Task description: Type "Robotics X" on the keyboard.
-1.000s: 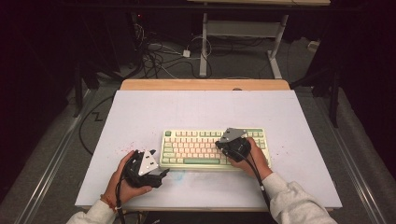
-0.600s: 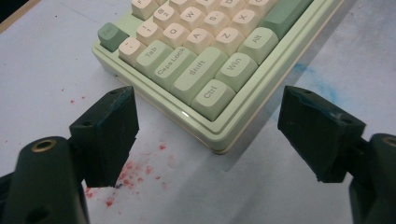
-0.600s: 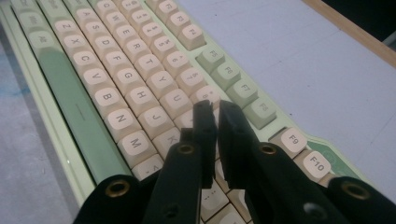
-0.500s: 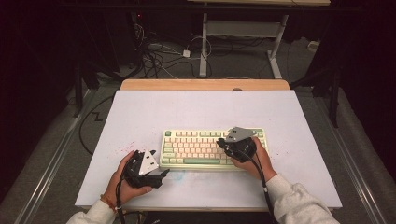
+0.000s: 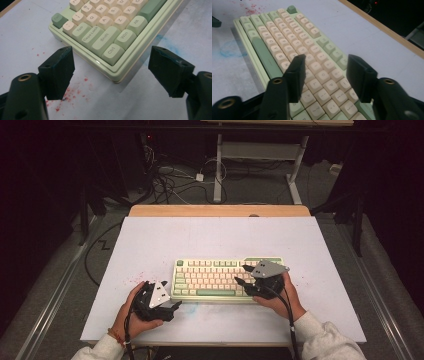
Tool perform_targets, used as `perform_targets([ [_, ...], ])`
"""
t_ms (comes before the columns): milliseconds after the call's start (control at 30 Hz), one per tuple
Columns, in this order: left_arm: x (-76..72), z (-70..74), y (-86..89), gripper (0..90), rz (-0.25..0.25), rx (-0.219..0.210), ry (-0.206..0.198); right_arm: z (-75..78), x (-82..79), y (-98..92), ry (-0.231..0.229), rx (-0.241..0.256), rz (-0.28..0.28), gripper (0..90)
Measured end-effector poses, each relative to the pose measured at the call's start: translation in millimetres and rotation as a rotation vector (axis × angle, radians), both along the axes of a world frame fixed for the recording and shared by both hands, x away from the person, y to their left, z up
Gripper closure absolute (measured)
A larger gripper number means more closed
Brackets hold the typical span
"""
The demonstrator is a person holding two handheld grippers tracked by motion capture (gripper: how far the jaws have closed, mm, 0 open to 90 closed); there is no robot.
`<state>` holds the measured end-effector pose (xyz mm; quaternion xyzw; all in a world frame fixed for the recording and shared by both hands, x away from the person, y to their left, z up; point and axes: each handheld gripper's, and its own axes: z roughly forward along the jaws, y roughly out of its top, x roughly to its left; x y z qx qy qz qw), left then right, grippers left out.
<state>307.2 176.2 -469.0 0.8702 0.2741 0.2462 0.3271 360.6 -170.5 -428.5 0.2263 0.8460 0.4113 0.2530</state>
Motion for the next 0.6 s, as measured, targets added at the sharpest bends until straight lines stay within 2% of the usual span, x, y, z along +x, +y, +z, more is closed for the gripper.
perform_targets([
  [200,-0.3,1.5,1.1,22.6,0.009,-0.018,0.001,1.4,-13.8,-13.0,-0.038,0.028,-0.018,33.2],
  [367,-0.9,3.9,-0.1,25.9,0.007,-0.026,0.002,0.9,-26.9,-28.1,-0.065,0.046,-0.035,29.8],
  [533,-1.1,6.0,-0.6,29.8,-0.002,-0.031,-0.001,-2.4,-38.9,-40.9,-0.095,0.041,-0.068,28.0],
  [600,-1.3,7.2,-0.7,34.4,-0.008,-0.036,0.003,-3.7,-42.5,-45.5,-0.099,0.037,-0.075,27.8],
])
